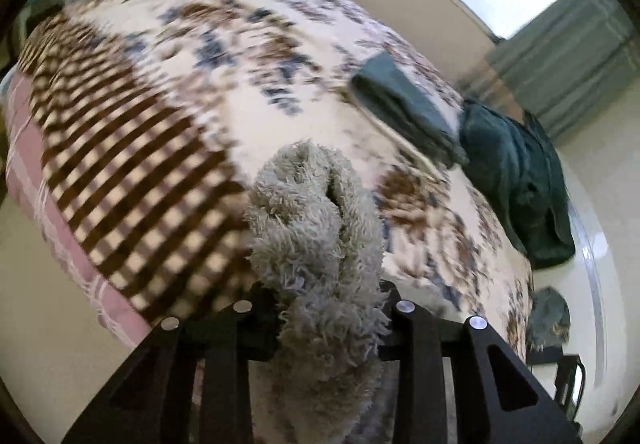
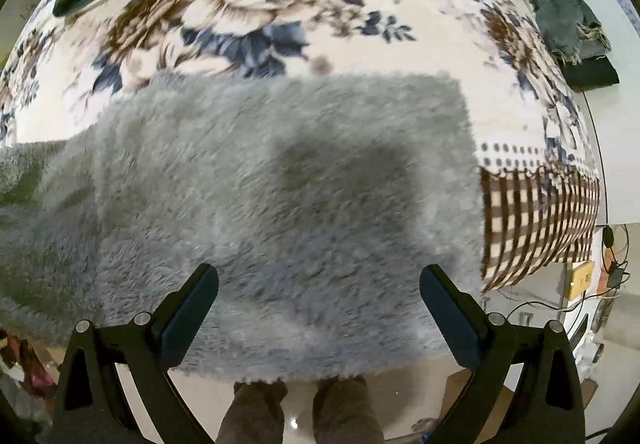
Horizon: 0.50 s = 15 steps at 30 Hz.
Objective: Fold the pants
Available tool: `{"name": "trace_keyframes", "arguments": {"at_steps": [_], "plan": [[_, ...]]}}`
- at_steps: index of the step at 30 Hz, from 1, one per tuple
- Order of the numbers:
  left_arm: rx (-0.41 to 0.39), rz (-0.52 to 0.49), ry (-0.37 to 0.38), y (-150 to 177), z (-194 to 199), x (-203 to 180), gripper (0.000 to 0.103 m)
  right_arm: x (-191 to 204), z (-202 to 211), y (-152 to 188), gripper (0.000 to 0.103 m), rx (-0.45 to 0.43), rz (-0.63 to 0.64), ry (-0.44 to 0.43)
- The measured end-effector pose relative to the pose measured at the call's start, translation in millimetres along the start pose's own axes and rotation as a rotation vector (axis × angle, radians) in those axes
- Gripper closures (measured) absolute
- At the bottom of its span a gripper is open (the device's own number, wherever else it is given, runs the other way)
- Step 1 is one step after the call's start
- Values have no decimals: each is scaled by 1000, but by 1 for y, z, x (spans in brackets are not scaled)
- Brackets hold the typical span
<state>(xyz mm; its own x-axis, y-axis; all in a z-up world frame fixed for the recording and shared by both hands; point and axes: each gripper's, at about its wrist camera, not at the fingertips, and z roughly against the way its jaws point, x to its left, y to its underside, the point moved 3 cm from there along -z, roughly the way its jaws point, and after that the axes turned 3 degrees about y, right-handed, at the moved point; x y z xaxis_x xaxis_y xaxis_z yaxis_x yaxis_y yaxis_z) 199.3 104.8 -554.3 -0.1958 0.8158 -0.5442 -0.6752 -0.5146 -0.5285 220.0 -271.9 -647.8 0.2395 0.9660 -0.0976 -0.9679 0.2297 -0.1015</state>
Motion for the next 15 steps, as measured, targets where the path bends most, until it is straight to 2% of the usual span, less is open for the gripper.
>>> {"name": "trace_keyframes", "arguments": {"at_steps": [7,15], "plan": [[18,-126,66,14,9,-88,75,-50,7,-3,1,-7,-60,-35],[59,-246,158,50,13,-183,76,-143,11,-7,1,-33,-175,-59]]}}
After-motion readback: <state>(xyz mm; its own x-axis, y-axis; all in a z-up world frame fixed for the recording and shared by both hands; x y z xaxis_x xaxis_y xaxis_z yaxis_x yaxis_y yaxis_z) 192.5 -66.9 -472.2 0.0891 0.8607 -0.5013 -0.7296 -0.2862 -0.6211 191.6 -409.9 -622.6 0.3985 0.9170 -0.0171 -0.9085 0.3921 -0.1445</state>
